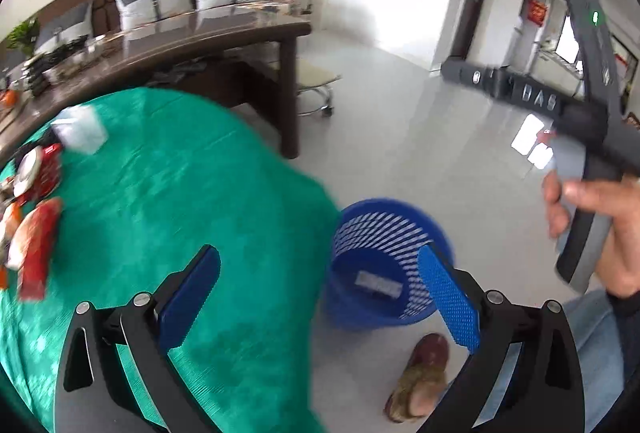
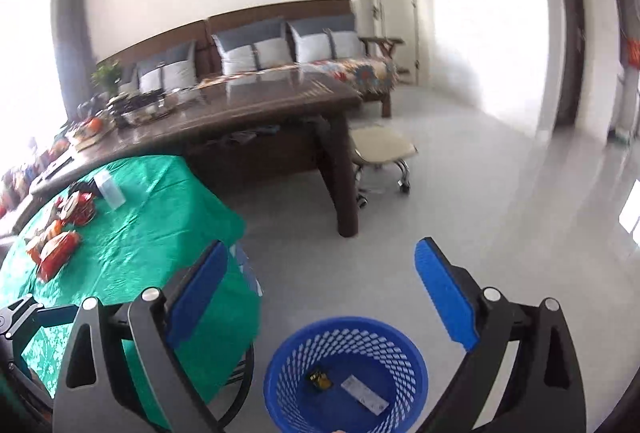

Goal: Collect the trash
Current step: 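Move both tools back over the table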

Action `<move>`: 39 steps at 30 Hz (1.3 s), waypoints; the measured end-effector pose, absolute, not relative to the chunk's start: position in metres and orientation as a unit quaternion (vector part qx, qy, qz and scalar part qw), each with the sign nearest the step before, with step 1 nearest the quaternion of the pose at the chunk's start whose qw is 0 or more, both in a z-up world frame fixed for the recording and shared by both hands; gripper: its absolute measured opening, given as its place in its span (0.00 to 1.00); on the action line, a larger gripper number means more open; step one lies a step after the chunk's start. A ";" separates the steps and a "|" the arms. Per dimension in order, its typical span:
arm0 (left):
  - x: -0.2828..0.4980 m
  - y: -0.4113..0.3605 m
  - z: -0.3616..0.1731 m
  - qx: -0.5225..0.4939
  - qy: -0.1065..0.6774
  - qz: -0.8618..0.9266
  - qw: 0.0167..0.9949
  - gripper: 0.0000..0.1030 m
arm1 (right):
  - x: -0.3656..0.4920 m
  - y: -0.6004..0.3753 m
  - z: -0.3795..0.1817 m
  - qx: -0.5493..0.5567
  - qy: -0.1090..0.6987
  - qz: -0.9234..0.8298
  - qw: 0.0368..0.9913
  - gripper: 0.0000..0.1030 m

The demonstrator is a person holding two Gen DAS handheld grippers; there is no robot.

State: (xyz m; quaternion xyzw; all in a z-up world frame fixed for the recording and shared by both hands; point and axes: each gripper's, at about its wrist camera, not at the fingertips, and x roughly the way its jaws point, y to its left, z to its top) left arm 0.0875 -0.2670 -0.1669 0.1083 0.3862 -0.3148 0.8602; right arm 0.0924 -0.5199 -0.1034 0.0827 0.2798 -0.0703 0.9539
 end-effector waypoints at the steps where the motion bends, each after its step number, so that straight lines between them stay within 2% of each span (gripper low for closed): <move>1: 0.088 -0.253 -0.168 0.108 0.391 -0.307 0.861 0.95 | 0.097 -0.507 -0.100 0.080 0.280 -0.059 0.955 0.93; 6: 0.100 -0.165 -0.167 0.080 0.401 -0.241 0.880 0.95 | 0.117 -0.445 -0.103 0.106 0.294 0.010 0.950 0.95; 15: 0.151 -0.019 -0.165 0.062 0.405 -0.086 0.908 0.95 | 0.157 -0.300 -0.146 0.070 0.403 0.095 0.907 0.94; 23: 0.190 0.024 -0.192 0.058 0.459 -0.068 0.884 0.96 | 0.187 -0.264 -0.171 0.063 0.444 0.099 0.888 0.94; 27: 0.189 0.031 -0.193 0.046 0.461 -0.073 0.883 0.96 | 0.189 -0.256 -0.174 0.061 0.446 0.096 0.888 0.93; 28: 0.189 0.031 -0.193 0.046 0.461 -0.072 0.883 0.96 | 0.190 -0.255 -0.171 0.066 0.442 0.101 0.889 0.92; 30: 0.190 0.032 -0.194 0.043 0.462 -0.073 0.883 0.96 | 0.191 -0.254 -0.163 0.079 0.437 0.118 0.888 0.75; 31: 0.189 0.031 -0.194 0.044 0.462 -0.073 0.883 0.96 | 0.195 -0.251 -0.157 0.088 0.435 0.134 0.886 0.71; 35: 0.189 0.031 -0.194 0.043 0.462 -0.073 0.883 0.96 | 0.219 -0.239 -0.146 0.147 0.444 0.197 0.862 0.58; 39: 0.189 0.031 -0.194 0.043 0.462 -0.073 0.883 0.96 | 0.248 -0.226 -0.149 0.183 0.460 0.210 0.843 0.48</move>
